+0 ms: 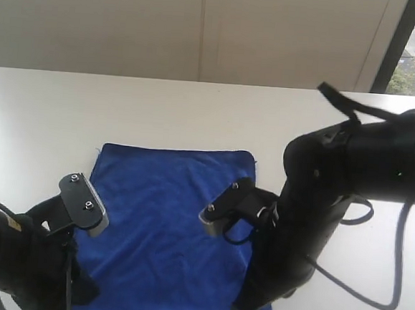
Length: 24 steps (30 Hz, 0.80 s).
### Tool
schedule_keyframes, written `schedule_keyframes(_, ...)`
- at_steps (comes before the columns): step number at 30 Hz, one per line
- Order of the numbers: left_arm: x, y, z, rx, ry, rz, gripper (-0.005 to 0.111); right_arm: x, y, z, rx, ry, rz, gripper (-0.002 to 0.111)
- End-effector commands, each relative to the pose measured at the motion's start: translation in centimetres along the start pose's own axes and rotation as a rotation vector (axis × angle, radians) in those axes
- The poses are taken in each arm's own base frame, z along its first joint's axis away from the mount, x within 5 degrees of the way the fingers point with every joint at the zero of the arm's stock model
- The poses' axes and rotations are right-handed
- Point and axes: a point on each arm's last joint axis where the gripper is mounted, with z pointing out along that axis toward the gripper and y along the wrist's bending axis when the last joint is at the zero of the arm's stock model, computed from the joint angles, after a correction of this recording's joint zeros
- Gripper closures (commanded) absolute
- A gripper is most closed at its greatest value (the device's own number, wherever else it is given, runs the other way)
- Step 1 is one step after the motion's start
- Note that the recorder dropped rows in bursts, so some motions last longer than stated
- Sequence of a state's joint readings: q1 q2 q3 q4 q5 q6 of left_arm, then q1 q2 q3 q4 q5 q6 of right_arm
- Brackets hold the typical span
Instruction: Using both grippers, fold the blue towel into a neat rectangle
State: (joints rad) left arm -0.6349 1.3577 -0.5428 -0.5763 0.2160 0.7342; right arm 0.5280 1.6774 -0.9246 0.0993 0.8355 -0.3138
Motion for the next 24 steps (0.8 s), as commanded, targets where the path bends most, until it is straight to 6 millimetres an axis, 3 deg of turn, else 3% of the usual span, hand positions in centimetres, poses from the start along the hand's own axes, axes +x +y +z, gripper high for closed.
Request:
schedule_keyframes(1,0.2,-0.2,-0.1,0.007,0.008,0.021,0.107,-0.8,0.0,-3.1,0.039,-0.119,-0.017,0.108)
schedule_keyframes(7,0.5,-0.6,-0.1,0.052,0.036,0.228,0.107,-0.6,0.1,-3.7,0.044,-0.113,-0.159,0.108)
schedule_keyframes(10,0.5,-0.8,-0.3,0.090,0.052,0.273,0.107,-0.3,0.3,-3.7,0.018,-0.081,-0.246,0.101)
schedule_keyframes(15,-0.4,-1.3,-1.1,0.177,0.093,0.342,0.107,-0.6,0.6,-3.7,-0.013,-0.116,-0.231,0.086)
schedule_keyframes(24,-2.5,-0.9,-3.1,0.211,0.184,0.485,0.107,-0.8,0.8,-3.4,-0.037,-0.125,-0.237,0.085)
